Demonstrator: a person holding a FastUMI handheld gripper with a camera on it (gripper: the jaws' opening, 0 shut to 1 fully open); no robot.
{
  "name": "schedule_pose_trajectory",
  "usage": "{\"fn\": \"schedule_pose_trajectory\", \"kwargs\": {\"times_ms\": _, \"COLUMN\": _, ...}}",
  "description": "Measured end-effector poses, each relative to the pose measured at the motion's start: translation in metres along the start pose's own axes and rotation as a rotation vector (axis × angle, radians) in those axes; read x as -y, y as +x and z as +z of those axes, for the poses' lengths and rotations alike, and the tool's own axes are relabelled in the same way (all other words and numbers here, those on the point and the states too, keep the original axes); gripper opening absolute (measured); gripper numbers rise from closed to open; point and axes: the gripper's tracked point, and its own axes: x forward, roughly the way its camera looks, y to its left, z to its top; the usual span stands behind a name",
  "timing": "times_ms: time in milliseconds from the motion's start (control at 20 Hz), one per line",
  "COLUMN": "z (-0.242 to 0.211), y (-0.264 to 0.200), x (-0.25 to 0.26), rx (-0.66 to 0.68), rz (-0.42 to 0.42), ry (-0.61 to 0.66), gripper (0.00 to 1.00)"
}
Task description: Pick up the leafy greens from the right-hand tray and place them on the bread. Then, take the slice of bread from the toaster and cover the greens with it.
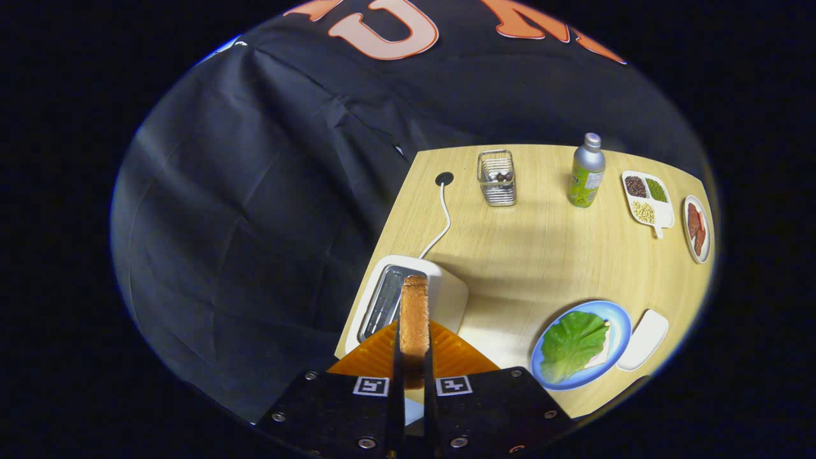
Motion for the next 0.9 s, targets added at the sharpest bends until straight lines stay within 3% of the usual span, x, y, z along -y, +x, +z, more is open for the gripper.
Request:
{"fn": "schedule_pose_trajectory", "kwargs": {"times_ms": 400, "z": -0.023, "y": -0.026, "x": 0.085, "rx": 0.05, "rz": 0.047, "ry": 0.031, "gripper": 0.12}}
{"fn": "schedule_pose_trajectory", "kwargs": {"times_ms": 900, "z": -0.087, "y": 0.011, "x": 0.171, "rx": -0.065, "rz": 0.117, "ry": 0.106, "gripper": 0.12}}
